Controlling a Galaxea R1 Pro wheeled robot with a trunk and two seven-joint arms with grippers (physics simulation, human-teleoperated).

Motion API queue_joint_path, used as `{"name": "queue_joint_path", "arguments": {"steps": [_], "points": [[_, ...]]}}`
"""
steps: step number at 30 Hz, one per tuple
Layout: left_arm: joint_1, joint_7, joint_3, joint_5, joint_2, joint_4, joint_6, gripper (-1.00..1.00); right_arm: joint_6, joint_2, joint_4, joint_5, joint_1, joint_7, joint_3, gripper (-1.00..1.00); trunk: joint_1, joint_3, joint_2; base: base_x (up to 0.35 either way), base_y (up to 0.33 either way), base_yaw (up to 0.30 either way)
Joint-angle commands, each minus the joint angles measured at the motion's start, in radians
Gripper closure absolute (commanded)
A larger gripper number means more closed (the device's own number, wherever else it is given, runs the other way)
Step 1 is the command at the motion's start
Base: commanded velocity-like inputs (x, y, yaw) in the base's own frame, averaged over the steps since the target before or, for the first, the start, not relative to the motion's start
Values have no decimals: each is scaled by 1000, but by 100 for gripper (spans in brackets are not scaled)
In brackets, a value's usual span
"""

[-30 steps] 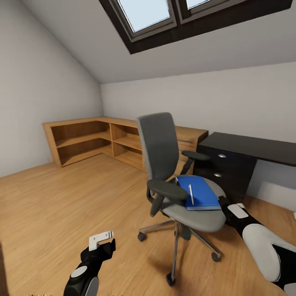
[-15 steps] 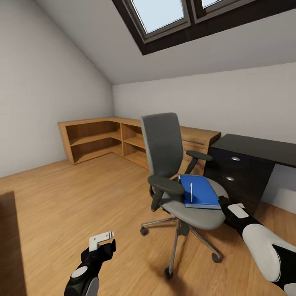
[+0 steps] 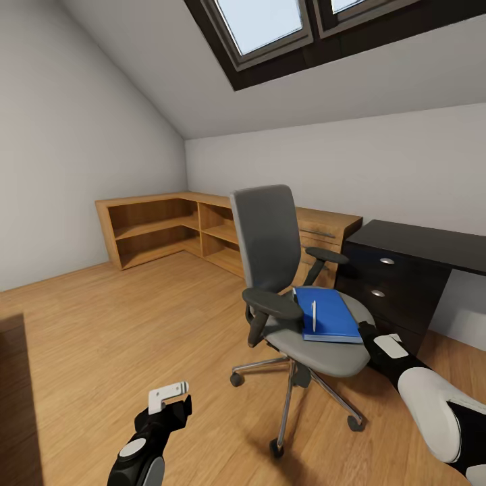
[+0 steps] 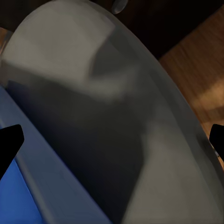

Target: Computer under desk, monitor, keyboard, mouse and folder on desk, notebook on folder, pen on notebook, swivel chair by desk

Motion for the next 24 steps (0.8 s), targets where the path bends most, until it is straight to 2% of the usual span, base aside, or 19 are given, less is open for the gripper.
{"name": "queue_joint_path", "arguments": {"steps": [1, 7, 24], "points": [[-1, 10, -1, 11, 0, -1, 2, -100, 1, 0, -2, -9, 0, -5, 2, -100, 0, -1, 0, 0, 0, 0], [-1, 10, -1, 11, 0, -1, 2, -100, 1, 1, -2, -8, 0, -4, 2, -100, 0, -1, 0, 0, 0, 56], [-1, 10, -1, 11, 0, -1, 2, -100, -1, 1, -3, -7, 0, 11, 2, -100, 0, -1, 0, 0, 0, 265]]}}
